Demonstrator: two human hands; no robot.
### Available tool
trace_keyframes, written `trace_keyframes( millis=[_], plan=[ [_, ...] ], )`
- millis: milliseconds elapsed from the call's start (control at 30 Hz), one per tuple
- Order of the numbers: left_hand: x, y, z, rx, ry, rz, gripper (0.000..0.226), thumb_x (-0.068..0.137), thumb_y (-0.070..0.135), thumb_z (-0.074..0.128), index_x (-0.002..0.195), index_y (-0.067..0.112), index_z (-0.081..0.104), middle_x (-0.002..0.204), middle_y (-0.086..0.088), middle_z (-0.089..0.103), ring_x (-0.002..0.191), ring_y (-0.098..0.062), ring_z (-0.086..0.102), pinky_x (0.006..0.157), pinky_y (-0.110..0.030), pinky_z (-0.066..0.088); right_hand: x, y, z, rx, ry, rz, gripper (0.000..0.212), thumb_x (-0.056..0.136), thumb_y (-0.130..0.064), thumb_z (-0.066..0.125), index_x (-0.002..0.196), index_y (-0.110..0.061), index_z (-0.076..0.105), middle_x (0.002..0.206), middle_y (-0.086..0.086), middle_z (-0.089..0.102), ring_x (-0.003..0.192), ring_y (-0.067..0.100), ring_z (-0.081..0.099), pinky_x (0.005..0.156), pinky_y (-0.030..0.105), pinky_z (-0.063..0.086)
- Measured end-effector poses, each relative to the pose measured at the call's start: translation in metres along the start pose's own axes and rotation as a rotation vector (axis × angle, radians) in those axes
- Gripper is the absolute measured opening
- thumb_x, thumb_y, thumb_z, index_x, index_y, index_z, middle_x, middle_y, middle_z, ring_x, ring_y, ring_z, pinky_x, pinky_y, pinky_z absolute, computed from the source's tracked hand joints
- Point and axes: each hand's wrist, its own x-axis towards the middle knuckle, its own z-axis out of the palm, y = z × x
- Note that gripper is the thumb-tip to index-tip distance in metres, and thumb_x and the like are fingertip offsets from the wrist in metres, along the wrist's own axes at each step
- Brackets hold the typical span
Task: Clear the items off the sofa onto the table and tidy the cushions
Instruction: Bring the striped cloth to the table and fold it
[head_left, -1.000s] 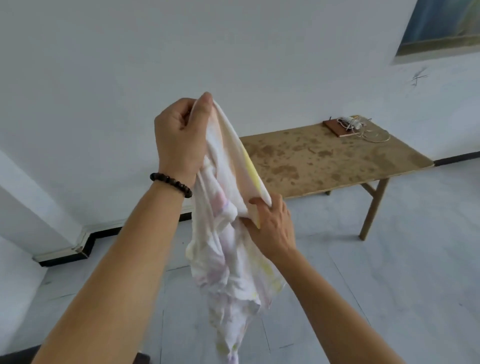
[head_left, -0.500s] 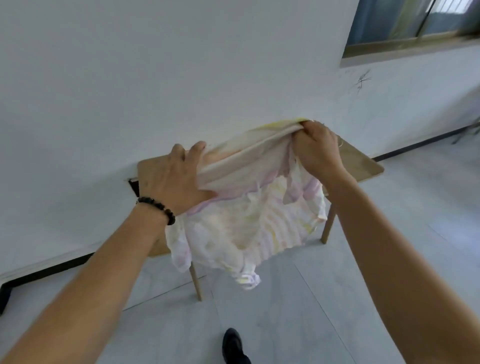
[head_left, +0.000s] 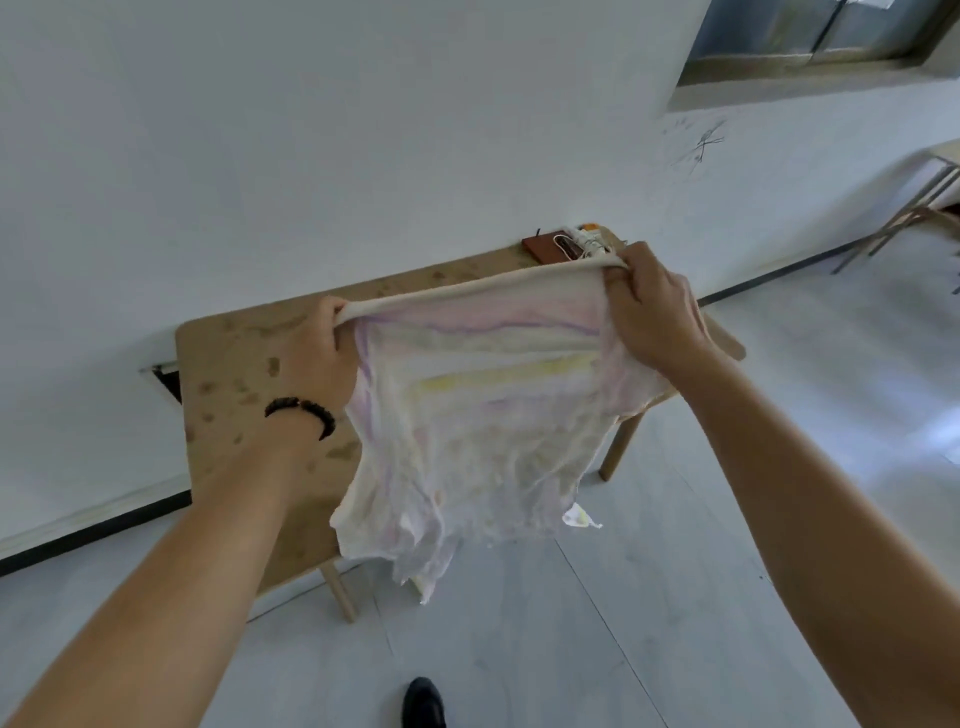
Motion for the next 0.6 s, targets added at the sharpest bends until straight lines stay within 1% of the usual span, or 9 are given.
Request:
trace_keyframes(
  millis=[100,167,200,267,300,367,467,533,600],
  plan=[
    [0.002,-0.020,0.010,-0.044,0.017,-0.096,0.019,0.099,0.026,0.040,0.095,0.012,0.053,0.074,0.006,0.054,0.067,-0.018,0.049,0.056,-0.026,0.036,-0.001,0.024,0.019,-0.180,-0.189,-0.084,0.057,0.077,-0.075,0.061,0.113,-0.031,0.052,0.096,-0.005,0.065,0.085,0.022,0.059,0.075,0.035,0.045],
    [-0.008,-0.031,0.012,0.009,-0.046,-0.033,0.022,0.094,0.038,0.046,0.096,0.017,0.054,0.073,0.006,0.057,0.065,-0.017,0.053,0.054,-0.028,0.038,-0.001,0.044,0.032,-0.380,-0.366,-0.133,0.078,0.056,-0.086,0.067,0.116,-0.041,0.050,0.092,-0.009,0.063,0.083,0.019,0.059,0.074,0.035,0.047],
    [-0.014,-0.036,0.011,0.073,-0.092,0.031,0.030,0.089,0.048,0.051,0.096,0.019,0.053,0.072,0.006,0.058,0.063,-0.017,0.054,0.053,-0.029,0.039,0.001,0.058,0.038,-0.461,-0.431,-0.152,0.075,0.054,-0.083,0.070,0.115,-0.042,0.052,0.091,-0.009,0.064,0.084,0.019,0.061,0.074,0.035,0.048],
    [-0.029,-0.043,0.012,0.378,-0.207,0.129,0.053,0.075,0.066,0.066,0.100,0.021,0.052,0.075,0.005,0.060,0.062,-0.016,0.052,0.049,-0.026,0.036,0.006,0.078,0.047,-0.513,-0.474,-0.116,0.053,0.062,-0.072,0.068,0.103,-0.039,0.061,0.089,-0.009,0.067,0.086,0.021,0.065,0.075,0.035,0.052],
    [-0.037,-0.048,0.014,0.567,-0.242,0.167,0.060,0.070,0.067,0.071,0.103,0.019,0.054,0.077,0.003,0.062,0.061,-0.016,0.050,0.048,-0.026,0.032,0.009,0.086,0.049,-0.483,-0.464,-0.075,0.042,0.065,-0.066,0.064,0.093,-0.036,0.064,0.085,-0.008,0.068,0.083,0.021,0.066,0.072,0.035,0.054],
    [-0.055,-0.048,0.020,0.755,-0.291,0.216,0.053,0.077,0.061,0.068,0.103,0.016,0.059,0.076,-0.001,0.063,0.057,-0.016,0.046,0.046,-0.026,0.027,0.012,0.093,0.048,-0.431,-0.461,-0.017,0.023,0.071,-0.050,0.063,0.082,-0.030,0.066,0.077,-0.005,0.068,0.073,0.022,0.065,0.060,0.032,0.051],
    [-0.073,-0.034,0.025,0.560,-0.301,0.064,0.033,0.090,0.046,0.059,0.089,0.014,0.058,0.070,-0.003,0.062,0.054,-0.016,0.050,0.044,-0.024,0.029,0.018,0.091,0.032,-0.348,-0.444,-0.009,0.010,0.079,-0.034,0.064,0.075,-0.025,0.066,0.072,-0.001,0.065,0.069,0.023,0.062,0.054,0.028,0.039],
    [-0.073,-0.013,0.029,0.381,-0.321,-0.064,0.023,0.092,0.040,0.058,0.094,0.018,0.064,0.079,-0.003,0.067,0.068,-0.021,0.060,0.056,-0.027,0.042,0.021,0.082,0.011,-0.151,-0.459,0.017,0.016,0.081,-0.025,0.062,0.066,-0.025,0.065,0.072,0.001,0.063,0.073,0.024,0.061,0.057,0.030,0.041],
    [-0.072,0.021,0.035,0.265,-0.305,-0.099,0.033,0.082,0.050,0.064,0.102,0.024,0.063,0.093,0.001,0.069,0.082,-0.019,0.064,0.070,-0.031,0.051,0.024,0.069,-0.011,0.080,-0.482,0.041,0.017,0.082,-0.018,0.058,0.072,-0.018,0.072,0.079,0.007,0.068,0.077,0.024,0.061,0.062,0.034,0.046]
  ],
)
